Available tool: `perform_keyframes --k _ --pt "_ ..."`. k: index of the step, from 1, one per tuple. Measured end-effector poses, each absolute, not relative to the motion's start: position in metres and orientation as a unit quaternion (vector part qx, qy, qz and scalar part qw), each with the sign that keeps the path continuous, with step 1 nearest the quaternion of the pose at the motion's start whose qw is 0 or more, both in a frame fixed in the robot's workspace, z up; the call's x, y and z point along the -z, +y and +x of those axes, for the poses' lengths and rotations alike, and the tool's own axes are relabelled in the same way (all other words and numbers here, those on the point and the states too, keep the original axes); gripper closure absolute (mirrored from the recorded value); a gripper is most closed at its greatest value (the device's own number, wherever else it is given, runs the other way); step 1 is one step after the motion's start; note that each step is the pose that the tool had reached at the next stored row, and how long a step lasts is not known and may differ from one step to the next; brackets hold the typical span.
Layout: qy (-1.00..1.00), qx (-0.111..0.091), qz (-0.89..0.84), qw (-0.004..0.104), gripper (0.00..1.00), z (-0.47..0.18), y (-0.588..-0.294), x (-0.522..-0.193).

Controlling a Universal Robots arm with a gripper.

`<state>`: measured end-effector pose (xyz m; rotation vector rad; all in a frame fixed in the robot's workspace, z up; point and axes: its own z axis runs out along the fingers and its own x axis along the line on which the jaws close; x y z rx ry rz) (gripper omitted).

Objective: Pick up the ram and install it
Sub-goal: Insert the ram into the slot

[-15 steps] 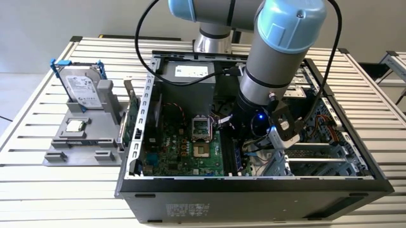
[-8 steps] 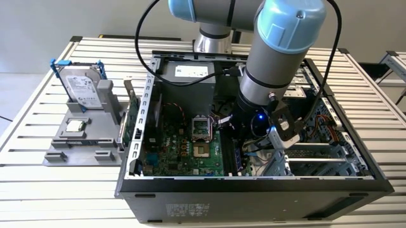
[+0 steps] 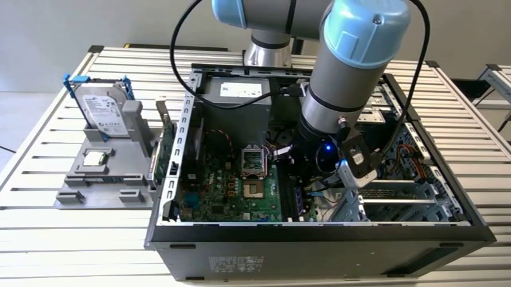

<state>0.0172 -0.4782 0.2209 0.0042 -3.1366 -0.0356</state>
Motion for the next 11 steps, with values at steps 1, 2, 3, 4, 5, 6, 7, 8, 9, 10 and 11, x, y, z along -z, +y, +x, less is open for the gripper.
perform_keyframes --k 1,2,3,4,5,6,7,8,9,10,11 --pt "-1.0 0.011 0.001 0.002 0.0 0.017 -0.478 -0.221" --pt "-1.0 0.01 0.001 0.002 0.0 0.017 -0.478 -0.221" --pt "-1.0 0.01 0.001 0.002 0.0 0.017 -0.478 -0.222" --pt "-1.0 0.01 0.001 0.002 0.0 0.017 -0.478 -0.224" --pt "-1.0 0.01 0.001 0.003 0.0 0.017 -0.478 -0.227" --pt "-1.0 0.01 0.001 0.003 0.0 0.017 -0.478 -0.229" --pt "-1.0 0.01 0.001 0.003 0.0 0.017 -0.478 -0.231" --pt "-1.0 0.01 0.001 0.003 0.0 0.017 -0.478 -0.234" --pt "-1.0 0.01 0.001 0.003 0.0 0.017 -0.478 -0.237" --pt "-1.0 0.01 0.001 0.004 0.0 0.017 -0.478 -0.247" --pt "-1.0 0.01 0.001 0.004 0.0 0.017 -0.478 -0.247"
